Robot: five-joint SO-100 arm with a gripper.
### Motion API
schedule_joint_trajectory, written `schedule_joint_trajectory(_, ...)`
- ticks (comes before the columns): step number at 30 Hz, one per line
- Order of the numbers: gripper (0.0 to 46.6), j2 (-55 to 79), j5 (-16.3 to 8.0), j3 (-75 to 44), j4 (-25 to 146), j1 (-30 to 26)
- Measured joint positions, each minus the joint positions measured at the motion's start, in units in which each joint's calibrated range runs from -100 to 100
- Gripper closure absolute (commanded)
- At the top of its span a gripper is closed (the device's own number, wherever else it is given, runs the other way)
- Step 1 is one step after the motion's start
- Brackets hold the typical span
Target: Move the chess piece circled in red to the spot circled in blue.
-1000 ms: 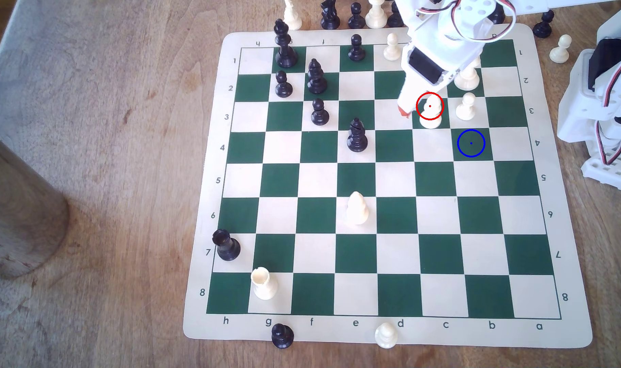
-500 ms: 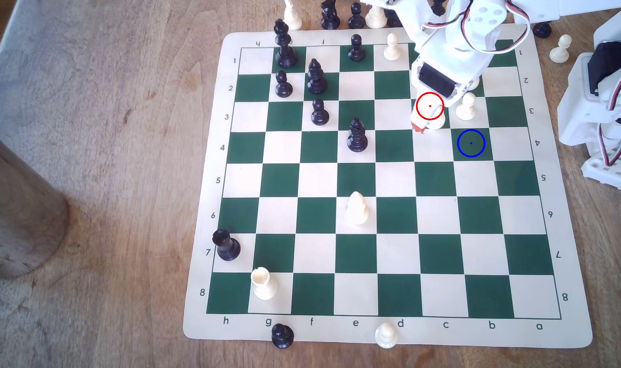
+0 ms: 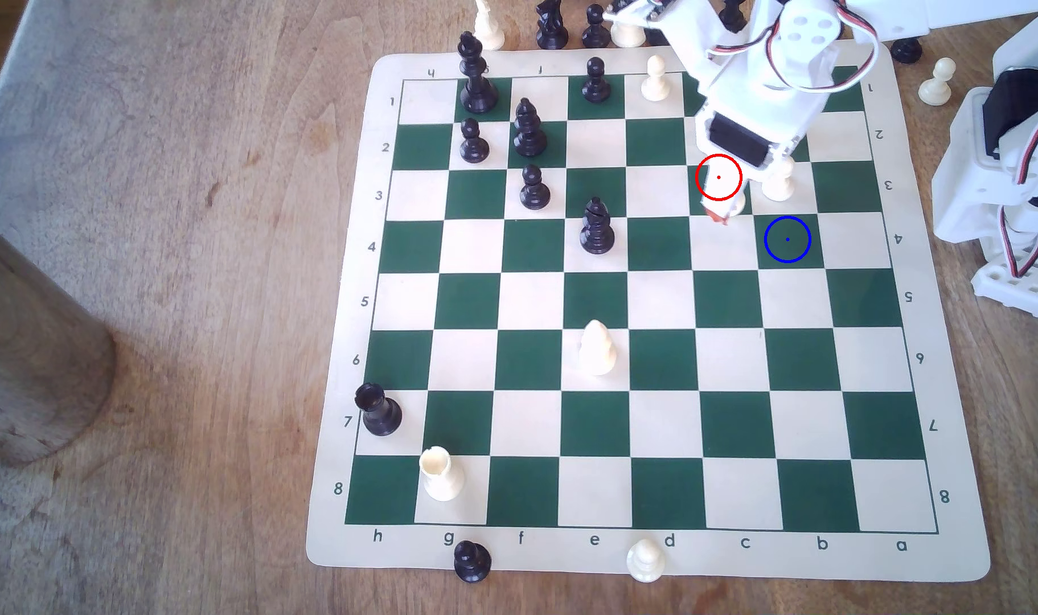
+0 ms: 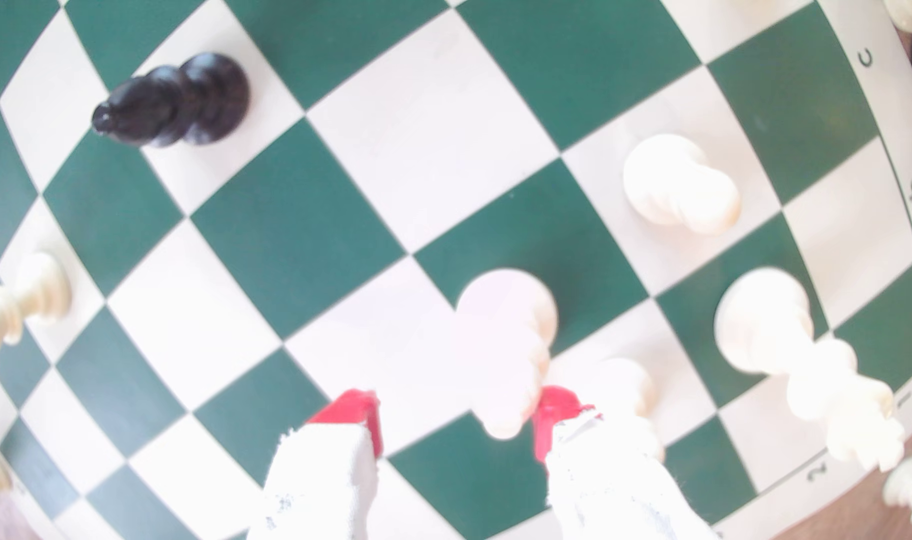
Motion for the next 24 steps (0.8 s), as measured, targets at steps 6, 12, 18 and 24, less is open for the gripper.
schedule_joint_trajectory(6,31.4,0.00,0.24,0.00,-0.08,-0.29)
schedule_joint_trajectory(12,33.6,0.92,1.27,0.00,-0.88,1.11)
schedule_joint_trajectory(18,46.3,1.59,1.86,0.00,-1.83,2.21)
schedule_joint_trajectory(24,46.4,1.51,2.15,0.00,-1.83,1.70)
